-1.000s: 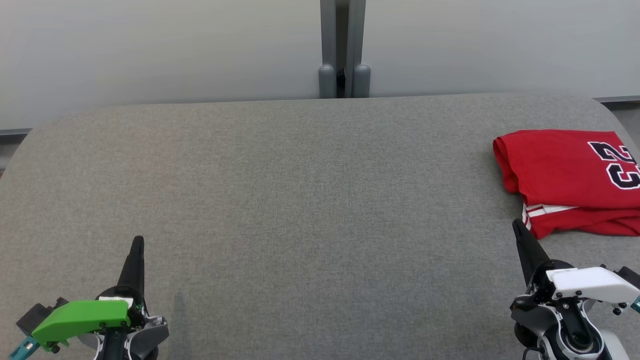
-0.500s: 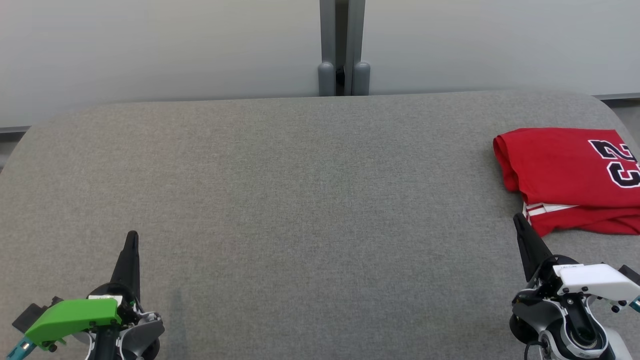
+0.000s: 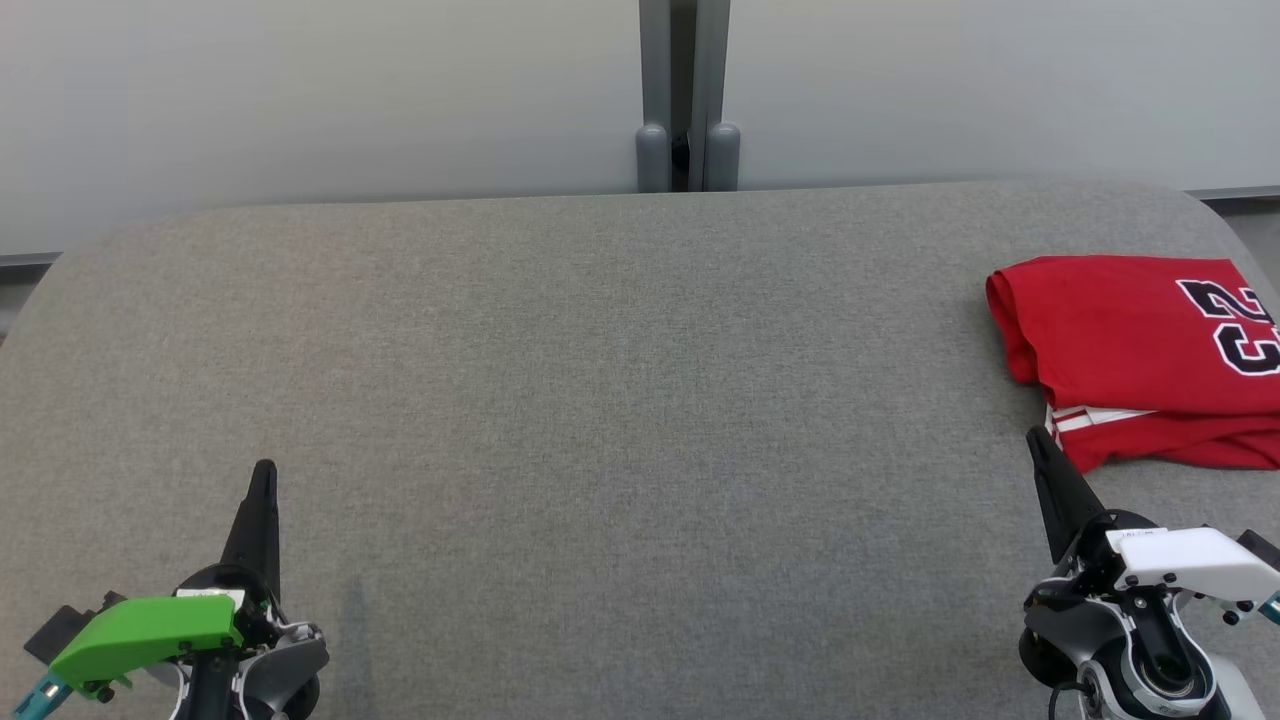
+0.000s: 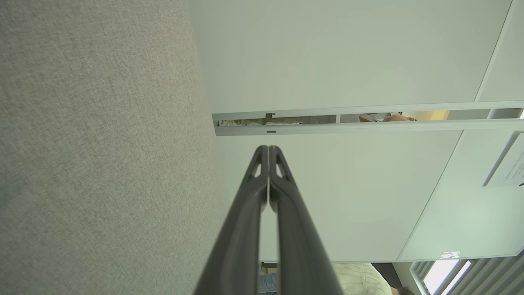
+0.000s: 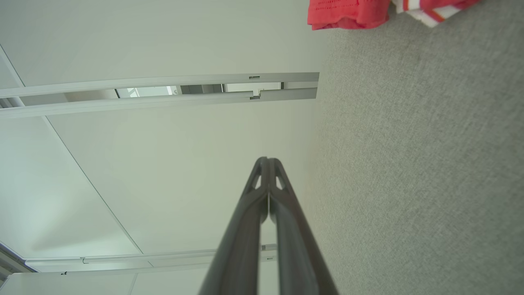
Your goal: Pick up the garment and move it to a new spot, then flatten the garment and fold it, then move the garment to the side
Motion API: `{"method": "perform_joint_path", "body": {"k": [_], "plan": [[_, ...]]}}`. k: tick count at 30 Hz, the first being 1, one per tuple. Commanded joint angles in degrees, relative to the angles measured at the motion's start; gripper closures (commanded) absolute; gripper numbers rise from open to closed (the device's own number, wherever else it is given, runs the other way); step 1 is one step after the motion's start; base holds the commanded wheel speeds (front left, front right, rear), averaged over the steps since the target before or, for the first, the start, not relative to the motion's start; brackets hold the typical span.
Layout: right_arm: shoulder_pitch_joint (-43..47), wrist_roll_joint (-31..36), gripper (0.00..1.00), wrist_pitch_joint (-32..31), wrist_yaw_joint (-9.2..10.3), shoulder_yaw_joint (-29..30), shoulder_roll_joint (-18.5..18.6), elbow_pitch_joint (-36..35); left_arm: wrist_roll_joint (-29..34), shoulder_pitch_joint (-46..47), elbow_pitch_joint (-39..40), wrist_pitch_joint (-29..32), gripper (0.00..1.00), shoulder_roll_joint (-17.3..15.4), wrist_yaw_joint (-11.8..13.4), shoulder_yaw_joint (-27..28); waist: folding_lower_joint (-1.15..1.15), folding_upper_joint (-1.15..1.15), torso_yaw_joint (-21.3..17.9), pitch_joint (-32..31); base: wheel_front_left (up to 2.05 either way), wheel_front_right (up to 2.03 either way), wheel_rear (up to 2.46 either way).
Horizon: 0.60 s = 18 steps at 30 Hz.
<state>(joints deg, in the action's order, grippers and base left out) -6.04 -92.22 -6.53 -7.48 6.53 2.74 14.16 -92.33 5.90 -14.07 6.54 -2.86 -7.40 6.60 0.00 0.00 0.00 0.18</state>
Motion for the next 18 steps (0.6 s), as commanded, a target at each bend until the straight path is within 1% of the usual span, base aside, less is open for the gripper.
{"method": "perform_joint_path", "body": {"k": [1, 18], "plan": [[-0.39, -0.37, 1.00, -0.16, -0.02, 0.09, 0.26, -0.26, -0.15, 0.65, 0.08, 0.21, 1.00, 0.02, -0.31, 0.17, 0.00, 0.00, 0.00, 0.00, 0.00, 0.00, 0.00], [-0.39, -0.37, 1.00, -0.16, -0.02, 0.08, 0.26, -0.26, -0.15, 0.65, 0.09, 0.20, 1.00, 0.01, -0.31, 0.16, 0.00, 0.00, 0.00, 0.00, 0.00, 0.00, 0.00]]}}
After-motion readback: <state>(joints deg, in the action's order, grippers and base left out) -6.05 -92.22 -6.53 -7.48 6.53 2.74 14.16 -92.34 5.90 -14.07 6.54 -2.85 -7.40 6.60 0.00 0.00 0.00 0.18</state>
